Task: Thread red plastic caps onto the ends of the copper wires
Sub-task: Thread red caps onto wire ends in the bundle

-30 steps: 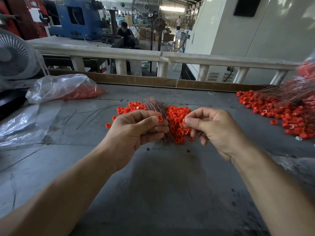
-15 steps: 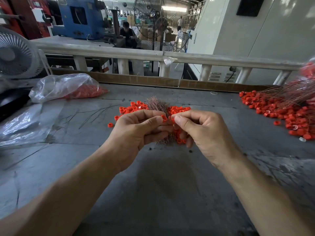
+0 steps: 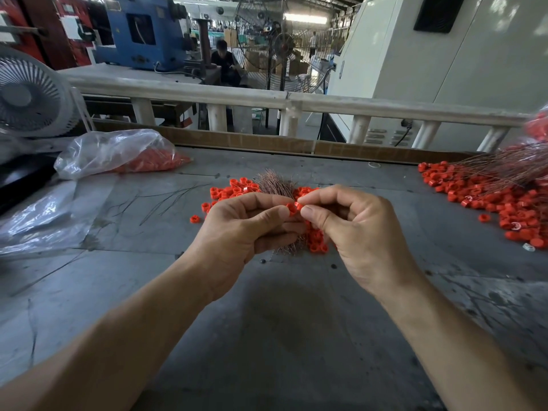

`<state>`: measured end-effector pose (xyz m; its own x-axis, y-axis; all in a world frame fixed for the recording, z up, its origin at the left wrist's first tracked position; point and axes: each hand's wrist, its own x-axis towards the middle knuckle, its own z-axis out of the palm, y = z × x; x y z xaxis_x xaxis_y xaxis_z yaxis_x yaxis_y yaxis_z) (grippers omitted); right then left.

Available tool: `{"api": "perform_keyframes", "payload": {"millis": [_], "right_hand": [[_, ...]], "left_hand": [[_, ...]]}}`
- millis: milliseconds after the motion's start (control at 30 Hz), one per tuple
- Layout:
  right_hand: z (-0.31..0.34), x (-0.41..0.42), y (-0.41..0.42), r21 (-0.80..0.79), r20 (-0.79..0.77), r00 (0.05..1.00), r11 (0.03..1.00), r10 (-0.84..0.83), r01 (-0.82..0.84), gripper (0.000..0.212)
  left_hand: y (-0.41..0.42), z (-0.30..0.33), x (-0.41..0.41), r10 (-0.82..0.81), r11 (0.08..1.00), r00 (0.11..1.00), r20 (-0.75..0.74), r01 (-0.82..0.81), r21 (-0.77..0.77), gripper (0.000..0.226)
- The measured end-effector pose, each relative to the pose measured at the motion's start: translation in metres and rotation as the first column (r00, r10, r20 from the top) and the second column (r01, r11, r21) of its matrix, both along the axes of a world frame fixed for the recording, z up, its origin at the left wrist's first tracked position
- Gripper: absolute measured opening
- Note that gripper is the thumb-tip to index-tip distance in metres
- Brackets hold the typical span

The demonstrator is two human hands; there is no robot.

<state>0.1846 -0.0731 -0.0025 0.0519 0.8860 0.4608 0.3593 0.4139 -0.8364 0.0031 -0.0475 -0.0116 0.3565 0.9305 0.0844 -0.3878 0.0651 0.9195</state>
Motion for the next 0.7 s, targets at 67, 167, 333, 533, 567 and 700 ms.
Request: {"api": "perform_keyframes", "payload": {"millis": [67,167,333,533,567,700], "right_hand": [[0.0016,-0.0021,-0.0023,0.047,0.051,0.998,0.999,-0.029,0.027,0.016],[0.0036,-0.0051,-0.0047,0.11,0.15,0.985,0.992,-0.085,0.068,0.013],[0.004,-0.008,-0.0053,0.165,0.227,0.967,0.983,-0.117,0.08,0.01],[0.0028,-0.0109,-0.0045,0.242,0.261,0.951,0.965,-0.164,0.1,0.009],[0.0026,-0.0109,-0.0044,0.253,0.268,0.949,0.963,-0.166,0.097,0.009],[0.0022,-0.011,-0.0047,0.289,0.311,0.935,0.954,-0.171,0.078,0.008]], "left_hand": [[-0.0005,0.0,0.0008,0.002,1.0,1.0,-0.01,-0.002,0.009,0.025],[-0.0005,-0.0002,0.001,0.011,1.0,1.0,-0.024,-0.01,0.026,0.025],[-0.0008,0.0003,0.0017,0.033,0.998,0.999,-0.036,-0.031,0.045,0.028],[-0.0034,-0.0003,0.005,0.109,0.987,0.99,-0.088,-0.097,0.127,0.03],[-0.0038,-0.0004,0.0055,0.119,0.984,0.988,-0.099,-0.105,0.141,0.029],[-0.0041,-0.0007,0.0051,0.129,0.982,0.984,-0.12,-0.109,0.155,0.029]]}}
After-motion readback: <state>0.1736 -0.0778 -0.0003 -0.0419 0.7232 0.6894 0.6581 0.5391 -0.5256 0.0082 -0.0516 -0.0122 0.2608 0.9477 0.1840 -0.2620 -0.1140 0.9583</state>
